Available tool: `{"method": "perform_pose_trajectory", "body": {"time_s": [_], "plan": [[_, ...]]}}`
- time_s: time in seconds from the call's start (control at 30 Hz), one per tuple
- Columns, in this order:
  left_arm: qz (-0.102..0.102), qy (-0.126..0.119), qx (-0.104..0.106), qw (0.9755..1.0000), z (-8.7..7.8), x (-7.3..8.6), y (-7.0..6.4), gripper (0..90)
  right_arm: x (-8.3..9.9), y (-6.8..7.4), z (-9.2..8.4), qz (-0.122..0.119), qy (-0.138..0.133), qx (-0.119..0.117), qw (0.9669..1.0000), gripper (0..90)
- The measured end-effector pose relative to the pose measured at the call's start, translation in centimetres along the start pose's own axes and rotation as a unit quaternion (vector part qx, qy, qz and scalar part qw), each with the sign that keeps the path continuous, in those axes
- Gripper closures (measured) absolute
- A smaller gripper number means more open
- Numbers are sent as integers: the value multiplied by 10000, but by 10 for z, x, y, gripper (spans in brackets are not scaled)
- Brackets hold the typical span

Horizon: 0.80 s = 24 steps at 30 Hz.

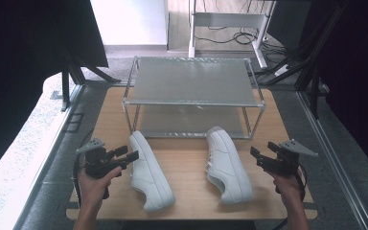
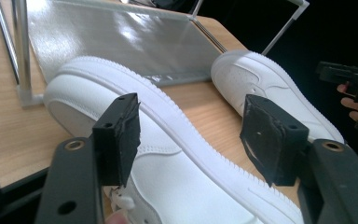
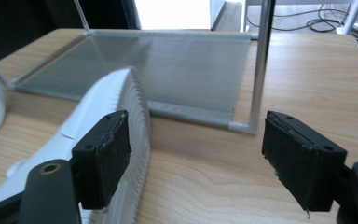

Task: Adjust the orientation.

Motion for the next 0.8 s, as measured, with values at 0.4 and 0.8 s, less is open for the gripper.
{"method": "perform_pose_trajectory", "body": {"time_s": [0.4, 0.8], "plan": [[-116, -336, -46, 9994, -10, -4, -3, 403, 4, 20, 7, -88, 160, -529, 9984, 329], [-17, -99, -37, 9999, -14, -1, 10, 554, 3, 29, 3, -93, 128, -1058, 9943, 380]]}}
Point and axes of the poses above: each handheld gripper's, and its own axes: z roughly forward along the jaws, x roughly out of its underside, y roughly to its left, the point moved 7 cm from there along z, roughly forward along the jaws, and after that the axes turned 6 degrees about -z, right-handed, at the moved point
